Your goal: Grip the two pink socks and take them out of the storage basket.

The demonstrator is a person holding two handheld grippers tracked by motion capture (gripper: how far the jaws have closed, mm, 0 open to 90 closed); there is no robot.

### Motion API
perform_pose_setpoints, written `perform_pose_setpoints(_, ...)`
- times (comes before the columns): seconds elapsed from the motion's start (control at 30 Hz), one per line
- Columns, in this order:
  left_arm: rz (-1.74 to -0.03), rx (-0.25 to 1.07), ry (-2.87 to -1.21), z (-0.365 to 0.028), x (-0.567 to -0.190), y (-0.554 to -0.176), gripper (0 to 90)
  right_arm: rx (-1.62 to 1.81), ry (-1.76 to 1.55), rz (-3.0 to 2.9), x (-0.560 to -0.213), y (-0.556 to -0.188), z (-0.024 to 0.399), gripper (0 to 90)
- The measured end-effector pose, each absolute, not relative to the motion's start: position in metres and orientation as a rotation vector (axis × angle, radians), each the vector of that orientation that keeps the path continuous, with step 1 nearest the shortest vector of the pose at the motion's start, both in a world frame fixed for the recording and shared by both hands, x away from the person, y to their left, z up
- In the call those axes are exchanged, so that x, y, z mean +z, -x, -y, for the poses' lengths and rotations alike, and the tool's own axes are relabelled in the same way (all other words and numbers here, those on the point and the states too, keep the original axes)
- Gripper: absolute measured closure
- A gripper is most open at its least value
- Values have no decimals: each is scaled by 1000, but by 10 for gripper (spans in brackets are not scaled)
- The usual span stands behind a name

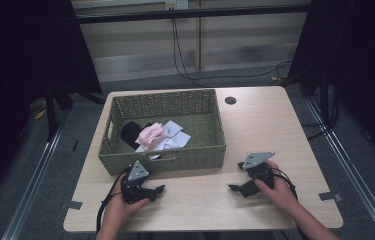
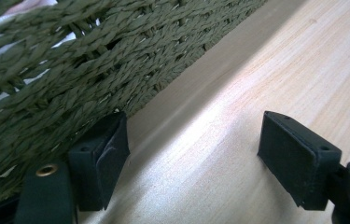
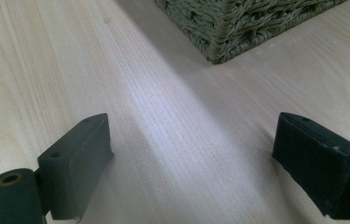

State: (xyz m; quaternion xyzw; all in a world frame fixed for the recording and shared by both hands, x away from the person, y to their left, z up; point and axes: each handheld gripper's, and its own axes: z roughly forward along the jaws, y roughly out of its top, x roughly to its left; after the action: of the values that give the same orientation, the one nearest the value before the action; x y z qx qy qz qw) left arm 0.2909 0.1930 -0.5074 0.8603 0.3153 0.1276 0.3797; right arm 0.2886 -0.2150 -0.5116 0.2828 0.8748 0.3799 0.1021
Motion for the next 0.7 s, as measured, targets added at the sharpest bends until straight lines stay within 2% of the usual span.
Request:
perform_pose_setpoints(0.2,-812,331,-2201,-192,-507,-289,242,1122,-835,-2583,-512,-289,215,107)
perform_pose_setpoints(0.27,-802,318,-2217,-191,-505,-289,273,1122,-836,-2581,-512,-289,215,107)
perform_pose_setpoints(0.33,-817,290,-2252,-189,-500,-289,280,1122,-835,-2582,-512,-289,215,107)
perform_pose_setpoints(0.7,-823,149,-2217,-181,-464,-289,287,1123,-837,-2582,-512,-289,215,108)
